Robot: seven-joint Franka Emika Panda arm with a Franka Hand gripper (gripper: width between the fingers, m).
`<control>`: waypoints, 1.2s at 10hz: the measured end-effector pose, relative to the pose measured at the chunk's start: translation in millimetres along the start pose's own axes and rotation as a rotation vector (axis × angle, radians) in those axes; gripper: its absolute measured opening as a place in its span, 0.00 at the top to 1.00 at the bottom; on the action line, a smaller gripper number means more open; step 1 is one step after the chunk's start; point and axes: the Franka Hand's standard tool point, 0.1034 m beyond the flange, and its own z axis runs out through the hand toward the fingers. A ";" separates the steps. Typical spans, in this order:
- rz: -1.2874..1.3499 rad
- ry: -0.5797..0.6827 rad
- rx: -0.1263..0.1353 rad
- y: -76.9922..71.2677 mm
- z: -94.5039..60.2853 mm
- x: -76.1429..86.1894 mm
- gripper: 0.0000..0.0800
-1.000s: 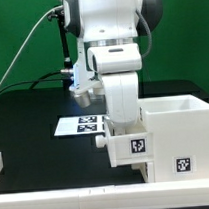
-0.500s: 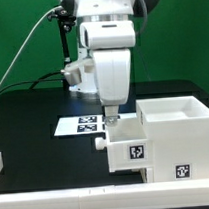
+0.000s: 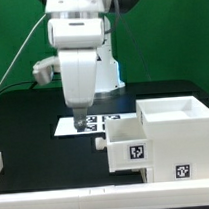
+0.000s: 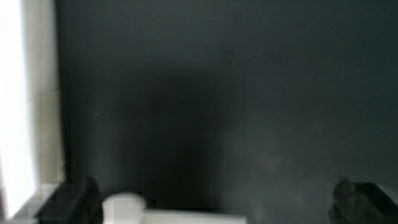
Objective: Assemble drawer
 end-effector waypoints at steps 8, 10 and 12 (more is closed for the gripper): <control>0.114 0.068 -0.035 -7.1 22.0 97.1 0.19; 0.091 0.058 -0.017 -19.4 31.6 78.6 0.19; 0.079 0.049 -0.014 -17.5 29.8 61.5 0.19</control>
Offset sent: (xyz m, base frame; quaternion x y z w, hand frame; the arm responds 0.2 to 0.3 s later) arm -0.0003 0.0582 -0.0097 -0.0080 0.0304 0.0234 0.9992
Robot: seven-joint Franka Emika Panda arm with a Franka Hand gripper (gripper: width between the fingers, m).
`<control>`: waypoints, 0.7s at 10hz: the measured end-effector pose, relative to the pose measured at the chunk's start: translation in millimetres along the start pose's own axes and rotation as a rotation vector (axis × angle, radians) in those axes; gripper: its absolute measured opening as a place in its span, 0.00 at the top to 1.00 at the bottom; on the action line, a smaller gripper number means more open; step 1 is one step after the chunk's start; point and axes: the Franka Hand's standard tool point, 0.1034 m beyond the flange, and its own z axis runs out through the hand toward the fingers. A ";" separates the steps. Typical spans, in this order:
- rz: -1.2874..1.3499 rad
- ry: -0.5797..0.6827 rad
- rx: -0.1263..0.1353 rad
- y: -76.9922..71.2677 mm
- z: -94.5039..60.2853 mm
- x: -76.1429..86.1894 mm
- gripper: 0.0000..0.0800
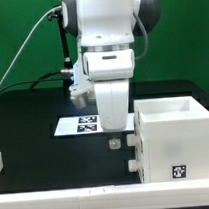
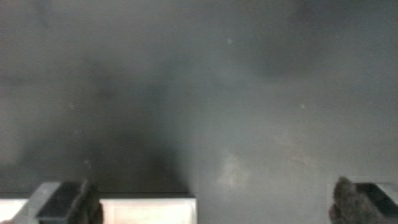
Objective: Assemble drawer
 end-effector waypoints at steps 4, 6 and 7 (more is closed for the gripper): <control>-0.015 -0.049 0.031 10.4 -23.6 -55.9 0.19; -0.011 -0.050 0.023 16.4 -26.6 -58.2 0.19; -0.011 -0.050 0.024 16.1 -26.2 -58.2 0.19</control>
Offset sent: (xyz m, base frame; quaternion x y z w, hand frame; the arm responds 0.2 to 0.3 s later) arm 0.0141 -0.0441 0.0220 0.0138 -0.0280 -0.0156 0.9994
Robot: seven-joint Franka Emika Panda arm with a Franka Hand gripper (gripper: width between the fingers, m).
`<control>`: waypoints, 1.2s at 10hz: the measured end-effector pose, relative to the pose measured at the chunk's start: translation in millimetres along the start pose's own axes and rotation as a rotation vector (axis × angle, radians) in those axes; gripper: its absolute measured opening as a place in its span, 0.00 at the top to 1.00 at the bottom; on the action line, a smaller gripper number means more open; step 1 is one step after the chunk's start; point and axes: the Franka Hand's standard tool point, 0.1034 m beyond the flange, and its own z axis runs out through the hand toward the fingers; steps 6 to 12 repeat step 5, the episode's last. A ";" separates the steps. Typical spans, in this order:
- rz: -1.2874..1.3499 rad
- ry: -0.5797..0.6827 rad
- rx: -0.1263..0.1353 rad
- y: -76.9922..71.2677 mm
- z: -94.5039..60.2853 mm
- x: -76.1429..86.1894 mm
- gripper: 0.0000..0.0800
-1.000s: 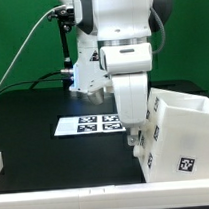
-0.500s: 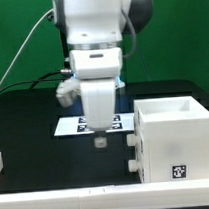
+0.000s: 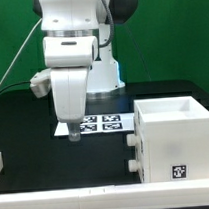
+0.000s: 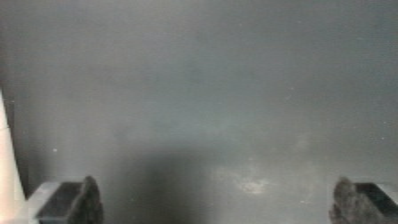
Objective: Assemble drawer
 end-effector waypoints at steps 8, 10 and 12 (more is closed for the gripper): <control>0.000 0.000 0.000 -0.1 0.3 0.0 0.19; 0.000 0.000 0.000 -0.1 0.3 0.0 0.19; 0.000 0.000 0.000 -0.1 0.3 0.0 0.19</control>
Offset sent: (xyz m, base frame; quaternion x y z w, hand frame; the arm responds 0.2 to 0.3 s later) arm 0.0000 0.0000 0.0000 0.0000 0.0000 0.0000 1.0000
